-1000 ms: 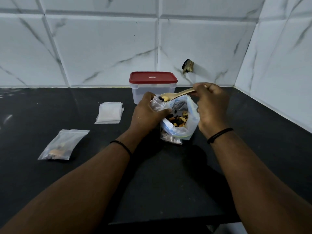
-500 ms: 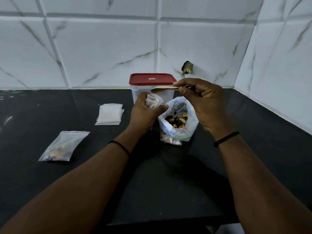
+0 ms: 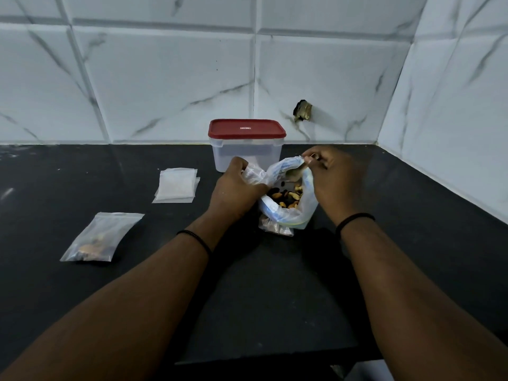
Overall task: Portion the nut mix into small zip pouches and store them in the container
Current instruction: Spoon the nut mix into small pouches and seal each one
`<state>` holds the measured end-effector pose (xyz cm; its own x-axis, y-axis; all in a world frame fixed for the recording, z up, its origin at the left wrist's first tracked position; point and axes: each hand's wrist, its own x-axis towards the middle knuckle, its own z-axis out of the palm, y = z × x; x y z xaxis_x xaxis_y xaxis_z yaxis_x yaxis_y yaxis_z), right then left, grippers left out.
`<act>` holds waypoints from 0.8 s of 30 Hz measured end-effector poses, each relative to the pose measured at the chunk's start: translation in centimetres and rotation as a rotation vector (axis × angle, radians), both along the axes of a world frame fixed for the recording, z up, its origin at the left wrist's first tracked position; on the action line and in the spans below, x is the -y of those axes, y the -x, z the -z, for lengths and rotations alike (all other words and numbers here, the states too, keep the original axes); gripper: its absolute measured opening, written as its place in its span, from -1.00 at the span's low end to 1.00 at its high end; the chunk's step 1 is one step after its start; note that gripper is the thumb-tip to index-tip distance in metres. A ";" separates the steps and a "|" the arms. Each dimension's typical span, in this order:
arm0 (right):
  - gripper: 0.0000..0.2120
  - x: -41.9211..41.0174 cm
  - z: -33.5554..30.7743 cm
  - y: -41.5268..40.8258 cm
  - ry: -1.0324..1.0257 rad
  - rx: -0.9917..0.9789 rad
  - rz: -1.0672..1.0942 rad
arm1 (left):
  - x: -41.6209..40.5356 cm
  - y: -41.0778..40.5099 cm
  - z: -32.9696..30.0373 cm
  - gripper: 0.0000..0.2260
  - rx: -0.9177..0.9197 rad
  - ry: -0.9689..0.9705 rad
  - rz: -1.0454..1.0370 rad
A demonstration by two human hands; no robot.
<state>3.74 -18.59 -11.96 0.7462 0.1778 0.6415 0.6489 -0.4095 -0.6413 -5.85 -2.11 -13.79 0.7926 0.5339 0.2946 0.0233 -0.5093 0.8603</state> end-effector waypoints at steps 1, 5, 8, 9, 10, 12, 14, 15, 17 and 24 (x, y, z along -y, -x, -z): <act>-0.89 -0.3 0.3 0.0 0.035 0.012 -0.006 | 0.0 0.0 0.0 -0.60 -0.010 -0.007 -0.002; -0.89 -0.7 0.8 0.1 -0.015 -0.043 -0.044 | 0.0 0.1 -0.2 -0.64 -0.036 -0.014 0.005; -0.91 -0.7 0.4 0.1 -0.077 -0.093 -0.018 | 0.0 0.1 -0.2 -0.65 -0.036 -0.011 0.010; -0.90 -0.7 0.3 0.1 -0.085 -0.105 -0.010 | 0.0 0.1 -0.2 -0.65 -0.034 -0.007 0.010; -0.90 -0.7 0.2 0.0 -0.085 -0.110 -0.005 | 0.0 0.2 -0.3 -0.65 -0.032 -0.005 0.010; -0.92 -0.7 0.2 -0.1 -0.078 -0.126 -0.003 | 0.0 0.1 -0.3 -0.66 -0.030 -0.001 0.008; -0.92 -0.8 0.2 -0.2 -0.093 -0.165 -0.005 | 0.0 0.0 -0.4 -0.66 -0.034 0.010 0.012; -0.92 -0.8 0.2 -0.2 -0.107 -0.194 -0.004 | 0.0 0.0 -0.4 -0.66 -0.035 0.017 0.015; -0.91 -0.8 0.2 -0.2 -0.164 -0.266 -0.015 | 0.0 0.0 -0.3 -0.67 -0.034 0.024 0.018; -0.79 -1.0 0.5 -0.4 -0.421 -0.590 -0.064 | 0.0 0.0 -0.3 -0.68 -0.017 0.061 0.032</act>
<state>4.10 -17.58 -12.43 0.9854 0.0594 0.1595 0.1611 -0.0232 -0.9867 -5.86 -2.15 -13.47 0.8143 0.5246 0.2482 0.0230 -0.4565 0.8894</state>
